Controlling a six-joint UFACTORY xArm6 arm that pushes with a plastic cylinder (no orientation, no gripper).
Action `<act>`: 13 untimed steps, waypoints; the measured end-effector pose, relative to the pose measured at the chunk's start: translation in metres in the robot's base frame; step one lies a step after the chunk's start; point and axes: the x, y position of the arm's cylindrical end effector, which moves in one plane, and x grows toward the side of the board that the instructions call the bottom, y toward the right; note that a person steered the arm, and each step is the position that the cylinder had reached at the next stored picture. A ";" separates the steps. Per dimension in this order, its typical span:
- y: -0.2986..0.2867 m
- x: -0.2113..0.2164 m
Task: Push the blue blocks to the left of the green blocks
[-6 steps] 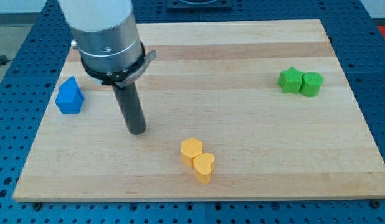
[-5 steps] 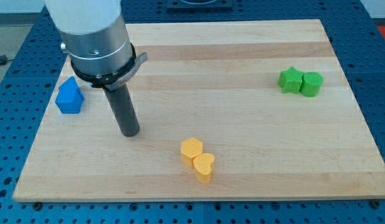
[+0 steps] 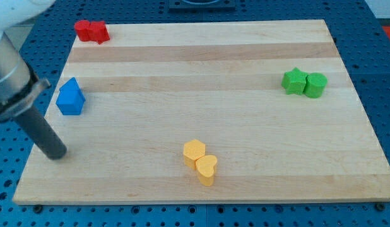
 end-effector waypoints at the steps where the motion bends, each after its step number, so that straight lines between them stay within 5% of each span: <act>1: -0.014 -0.054; 7: -0.002 -0.185; 13: 0.181 -0.231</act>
